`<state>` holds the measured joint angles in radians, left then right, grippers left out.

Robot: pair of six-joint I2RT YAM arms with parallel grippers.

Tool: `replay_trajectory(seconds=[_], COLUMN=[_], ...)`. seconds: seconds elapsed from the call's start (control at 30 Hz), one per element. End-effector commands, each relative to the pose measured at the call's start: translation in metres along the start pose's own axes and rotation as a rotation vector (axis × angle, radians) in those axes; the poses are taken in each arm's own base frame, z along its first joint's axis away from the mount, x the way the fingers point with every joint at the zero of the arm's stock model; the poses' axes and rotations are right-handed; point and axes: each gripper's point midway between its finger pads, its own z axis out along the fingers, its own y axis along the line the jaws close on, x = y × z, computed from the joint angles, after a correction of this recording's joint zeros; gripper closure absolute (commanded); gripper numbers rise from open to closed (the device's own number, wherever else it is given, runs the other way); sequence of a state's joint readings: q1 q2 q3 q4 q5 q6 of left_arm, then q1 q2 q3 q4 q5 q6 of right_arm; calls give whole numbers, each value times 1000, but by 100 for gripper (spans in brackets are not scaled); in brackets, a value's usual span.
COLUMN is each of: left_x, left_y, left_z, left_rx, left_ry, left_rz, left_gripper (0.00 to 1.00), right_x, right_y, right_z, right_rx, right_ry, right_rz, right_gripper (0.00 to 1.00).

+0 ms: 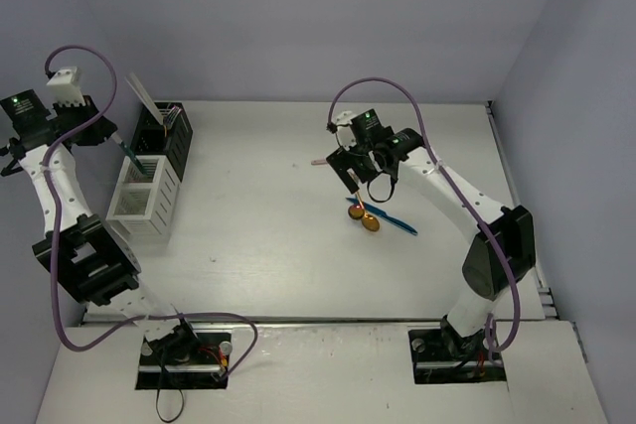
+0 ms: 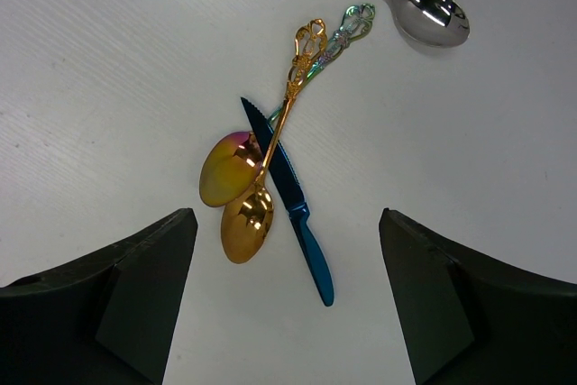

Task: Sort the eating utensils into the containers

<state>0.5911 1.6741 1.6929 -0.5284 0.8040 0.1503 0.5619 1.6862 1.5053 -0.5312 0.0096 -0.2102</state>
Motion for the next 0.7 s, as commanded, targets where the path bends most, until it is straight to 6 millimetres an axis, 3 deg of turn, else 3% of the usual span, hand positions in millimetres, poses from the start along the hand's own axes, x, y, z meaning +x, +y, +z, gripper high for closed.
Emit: replay_trajectory(seconds=[0.0,0.07,0.1,0.17,0.23,0.47,0.57,0.67], left_x=[-26,-19,-15,-18,-23,-57,-67,-63], left_y=[-7,-7,-6,-9,-11,-28,-49,-68], left_z=[-7,-5,-4,-7,-10,-34,-47,-52], left_rx=[15,16,13,7,7,2,15,31], left_ry=[-93,-93,-95,-111,-125,-184,-210,-214], left_rz=[128,131,131,136,133,170,254,326], left_gripper=[99,91,79,62,53,47,46,44], right_x=[12,21,26,35,46,89,115,134], right_y=[-10,-12,-14,-17,-20,-24,-23,-24], right_z=[11,16,19,23,27,32,38,46], right_rx=[41,47,55,66,75,82,75,69], right_ry=[36,65,79,106,138,255,341,416], right_rz=[1,5,6,7,9,-48,-99,-143], right_gripper=[21,22,23,28,34,55,58,59])
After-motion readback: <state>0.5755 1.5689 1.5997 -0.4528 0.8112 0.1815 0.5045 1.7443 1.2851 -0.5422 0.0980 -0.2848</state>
